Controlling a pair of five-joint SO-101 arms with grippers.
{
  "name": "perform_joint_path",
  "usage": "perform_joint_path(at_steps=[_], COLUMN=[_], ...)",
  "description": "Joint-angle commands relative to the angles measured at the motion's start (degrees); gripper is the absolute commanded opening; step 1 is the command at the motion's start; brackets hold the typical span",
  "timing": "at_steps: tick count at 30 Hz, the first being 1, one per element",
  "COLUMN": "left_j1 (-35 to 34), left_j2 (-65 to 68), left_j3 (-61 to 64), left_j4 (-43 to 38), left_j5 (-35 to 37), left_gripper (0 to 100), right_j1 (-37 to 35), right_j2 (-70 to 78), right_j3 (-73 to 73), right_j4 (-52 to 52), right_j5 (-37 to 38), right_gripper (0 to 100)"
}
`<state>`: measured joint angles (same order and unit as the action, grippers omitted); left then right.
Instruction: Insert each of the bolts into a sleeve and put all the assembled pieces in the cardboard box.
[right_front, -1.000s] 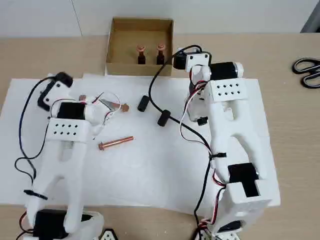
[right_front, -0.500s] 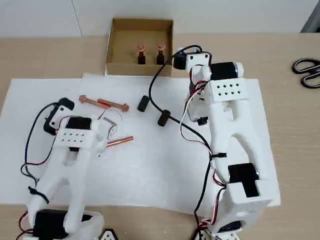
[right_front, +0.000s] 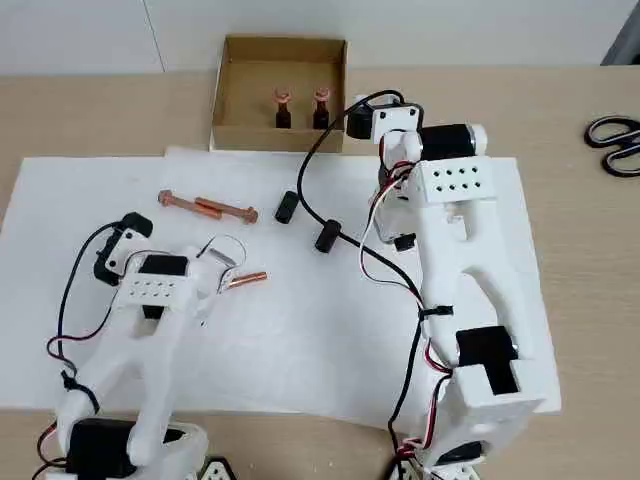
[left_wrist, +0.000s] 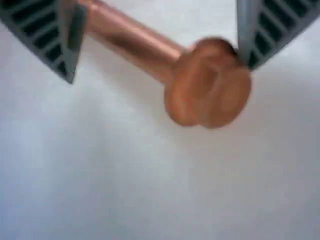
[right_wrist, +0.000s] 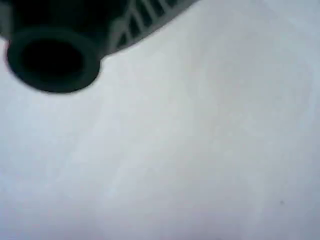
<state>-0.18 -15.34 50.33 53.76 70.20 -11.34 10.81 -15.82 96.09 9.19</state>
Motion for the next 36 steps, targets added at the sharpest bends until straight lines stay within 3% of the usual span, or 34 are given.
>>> perform_joint_path(at_steps=[1, 4, 13, 19, 22, 27, 29, 33, 36], left_j1=[0.4, 0.4, 0.4, 0.4, 0.4, 0.3, 0.3, 0.3, -0.1], left_j2=[-2.0, -2.0, -2.5, -2.5, -2.5, -2.5, -2.2, -2.5, -2.3], left_j3=[1.8, 3.2, 0.8, -14.3, -23.7, -34.3, -36.9, -38.5, -38.5], left_j4=[-4.8, -7.8, -7.0, 8.8, 18.2, 29.5, 32.7, 34.2, 34.1], left_j5=[0.2, 0.2, -0.2, -0.3, -4.0, -19.2, -30.8, -61.0, -72.5], left_gripper=[11, 1, 1, 1, 1, 1, 1, 1, 1], right_j1=[0.2, 0.2, 0.2, 0.5, 0.5, 0.5, 0.4, 0.4, 0.5], right_j2=[-3.9, -3.9, -3.9, -4.0, -4.0, -4.0, -4.0, -4.0, -4.0], right_j3=[-0.3, -0.3, -0.3, -0.3, -0.3, -0.3, -0.3, -0.3, -0.3], right_j4=[0.2, 0.2, 0.2, 0.2, 0.2, 0.1, 0.1, 0.1, 0.2], right_j5=[0.2, 0.2, 0.2, 0.4, 0.5, 0.5, 0.5, 0.5, 0.5], right_gripper=[0.3, 0.3, 0.3, 0.3, 0.3, 0.3, 0.3, 0.3, 0.3])
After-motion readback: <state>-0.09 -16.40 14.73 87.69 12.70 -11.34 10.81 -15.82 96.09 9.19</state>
